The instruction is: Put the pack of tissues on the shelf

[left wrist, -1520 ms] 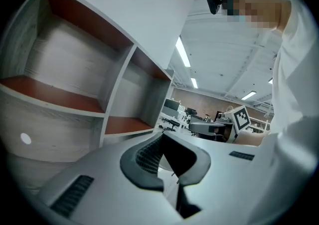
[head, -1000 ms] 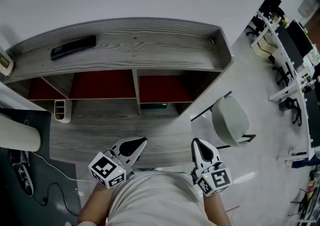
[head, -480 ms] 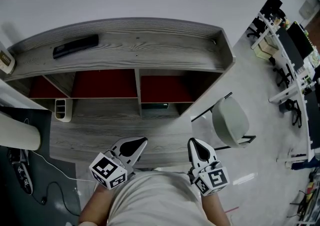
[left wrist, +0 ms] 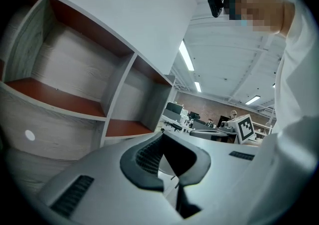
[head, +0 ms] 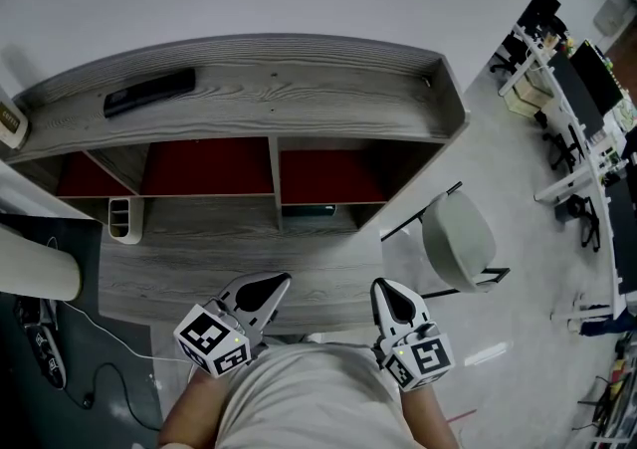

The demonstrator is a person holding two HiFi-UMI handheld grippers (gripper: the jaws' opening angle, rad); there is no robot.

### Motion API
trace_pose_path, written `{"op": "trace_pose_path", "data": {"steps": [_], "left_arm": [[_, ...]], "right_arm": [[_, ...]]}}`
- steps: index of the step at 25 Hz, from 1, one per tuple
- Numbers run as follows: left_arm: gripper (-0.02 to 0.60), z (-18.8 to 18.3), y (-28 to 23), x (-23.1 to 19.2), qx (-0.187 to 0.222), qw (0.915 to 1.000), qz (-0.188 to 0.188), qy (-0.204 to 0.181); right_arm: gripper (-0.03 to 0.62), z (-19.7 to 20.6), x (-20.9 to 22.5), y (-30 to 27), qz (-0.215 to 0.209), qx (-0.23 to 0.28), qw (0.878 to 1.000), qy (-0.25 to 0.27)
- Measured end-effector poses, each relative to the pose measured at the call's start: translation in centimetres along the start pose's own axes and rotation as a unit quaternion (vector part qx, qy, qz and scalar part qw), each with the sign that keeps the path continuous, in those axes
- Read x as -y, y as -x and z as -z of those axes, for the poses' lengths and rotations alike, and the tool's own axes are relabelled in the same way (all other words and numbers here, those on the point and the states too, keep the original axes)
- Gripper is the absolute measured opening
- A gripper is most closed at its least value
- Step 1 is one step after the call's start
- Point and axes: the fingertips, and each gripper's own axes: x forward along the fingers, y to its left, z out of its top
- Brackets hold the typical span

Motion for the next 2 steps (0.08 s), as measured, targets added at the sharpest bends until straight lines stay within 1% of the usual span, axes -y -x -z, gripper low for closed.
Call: {"op": "trace_pose_path", "data": {"steps": [2], "left_arm": [[0.014, 0.04, -0.01, 0.01, -0.001, 1.0, 0.005, 0.006]], "right_arm": [[0.028, 0.25, -0.06, 0.04, 0.0, -0.003, 1.0, -0.001]]}}
